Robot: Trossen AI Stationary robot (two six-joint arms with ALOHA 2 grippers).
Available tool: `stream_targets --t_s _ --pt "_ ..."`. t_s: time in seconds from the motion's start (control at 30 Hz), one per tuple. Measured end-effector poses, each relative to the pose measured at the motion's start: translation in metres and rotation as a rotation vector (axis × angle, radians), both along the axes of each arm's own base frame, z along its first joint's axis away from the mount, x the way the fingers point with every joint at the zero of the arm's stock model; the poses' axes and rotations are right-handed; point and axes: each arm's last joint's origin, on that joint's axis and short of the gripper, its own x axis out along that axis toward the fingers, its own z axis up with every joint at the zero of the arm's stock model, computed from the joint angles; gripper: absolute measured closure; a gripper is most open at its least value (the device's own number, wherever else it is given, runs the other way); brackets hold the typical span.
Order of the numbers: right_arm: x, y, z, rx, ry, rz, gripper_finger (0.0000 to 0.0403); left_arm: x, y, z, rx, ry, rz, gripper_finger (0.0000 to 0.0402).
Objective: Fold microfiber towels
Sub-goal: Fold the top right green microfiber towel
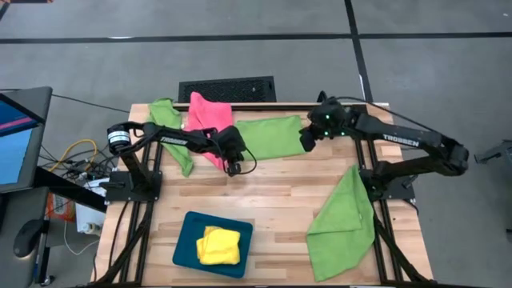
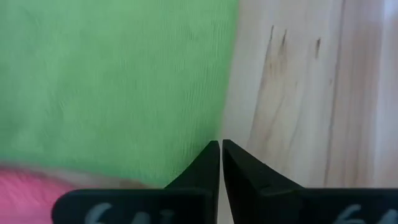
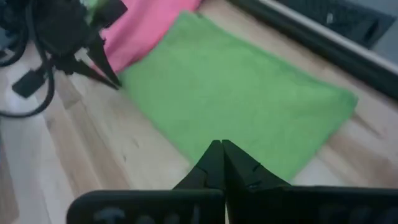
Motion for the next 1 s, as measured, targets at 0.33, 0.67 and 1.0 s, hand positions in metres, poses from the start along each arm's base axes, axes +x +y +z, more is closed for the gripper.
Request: stream_targets --t_s 0.33,0.67,1.0 --pt "0.015 0.009 -0.050 -0.008 0.219 -0.043 0.0395 -0.018 -0.007 -0.021 -0.052 0.000 0.056 0.0391" --pt "0.027 -0.005 -0.096 0.036 0.344 -0.059 0.0391 -0.018 -0.010 -0.023 -0.055 0.005 0.055 0.0391" --pt "0.023 0.002 -0.119 0.095 0.434 -0.064 0.0391 -0.016 -0.020 -0.024 -0.035 0.021 0.034 0.0391"
